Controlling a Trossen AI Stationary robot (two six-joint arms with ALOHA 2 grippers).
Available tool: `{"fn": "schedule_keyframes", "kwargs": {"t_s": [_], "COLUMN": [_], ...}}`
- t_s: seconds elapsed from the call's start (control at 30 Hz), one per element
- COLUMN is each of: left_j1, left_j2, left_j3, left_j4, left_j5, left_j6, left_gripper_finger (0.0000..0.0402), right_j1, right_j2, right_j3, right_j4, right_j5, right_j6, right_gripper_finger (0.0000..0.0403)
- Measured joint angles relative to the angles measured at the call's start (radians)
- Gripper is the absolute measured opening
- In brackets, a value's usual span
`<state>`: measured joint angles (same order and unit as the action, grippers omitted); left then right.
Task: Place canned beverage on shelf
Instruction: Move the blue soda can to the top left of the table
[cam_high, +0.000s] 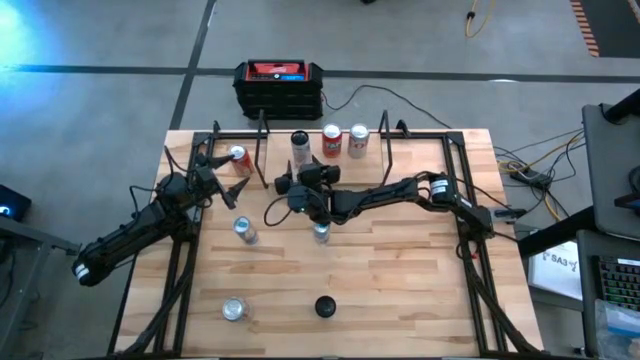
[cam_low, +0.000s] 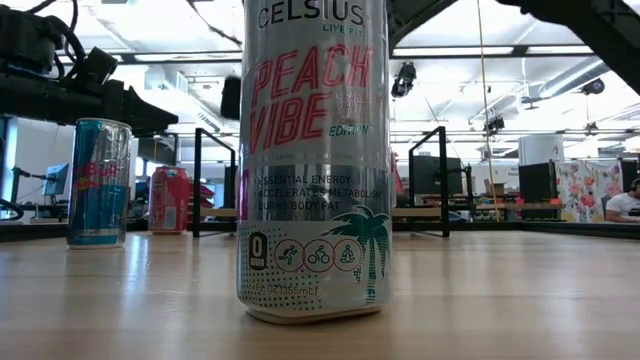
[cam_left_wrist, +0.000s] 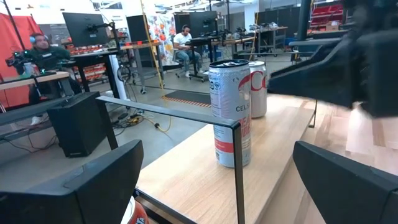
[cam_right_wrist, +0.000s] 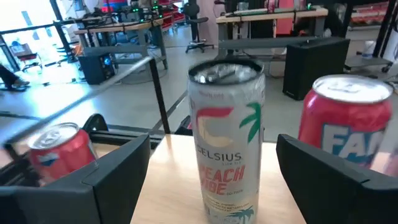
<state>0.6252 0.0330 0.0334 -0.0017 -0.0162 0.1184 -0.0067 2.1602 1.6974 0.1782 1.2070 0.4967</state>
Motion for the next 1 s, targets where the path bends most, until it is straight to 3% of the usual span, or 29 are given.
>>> {"fn": "schedule_keyframes", "kwargs": {"t_s": [0.27, 0.37, 0.43, 0.6, 0.7, 0.87, 1.0], "left_j1": [0.0, 0.0, 0.0, 0.0, 0.0, 0.0, 0.0], "left_j2": [0.0, 0.0, 0.0, 0.0, 0.0, 0.0, 0.0], "left_j3": [0.0, 0.0, 0.0, 0.0, 0.0, 0.0, 0.0], "left_j4": [0.0, 0.0, 0.0, 0.0, 0.0, 0.0, 0.0], "left_j5": [0.0, 0.0, 0.0, 0.0, 0.0, 0.0, 0.0], "left_j6": [0.0, 0.0, 0.0, 0.0, 0.0, 0.0, 0.0], "left_gripper_finger": [0.0398, 0.0398, 0.0398, 0.0398, 0.0398, 0.0398, 0.0398], "right_j1": [0.134, 0.188, 0.218, 0.243, 0.238, 0.238, 0.238], "right_j2": [-0.099, -0.153, -0.193, -0.273, -0.297, -0.34, -0.36], "right_j3": [0.0, 0.0, 0.0, 0.0, 0.0, 0.0, 0.0], "right_j4": [-0.182, -0.334, -0.518, -1.009, -1.148, -1.174, -1.176], "right_j5": [0.067, 0.102, 0.092, -0.136, -0.298, -0.543, -0.602], "right_j6": [0.037, 0.165, 0.339, 0.89, 1.094, 1.135, 1.114], "right_gripper_finger": [0.0333, 0.0331, 0.0328, 0.0326, 0.0326, 0.0326, 0.0326]}}
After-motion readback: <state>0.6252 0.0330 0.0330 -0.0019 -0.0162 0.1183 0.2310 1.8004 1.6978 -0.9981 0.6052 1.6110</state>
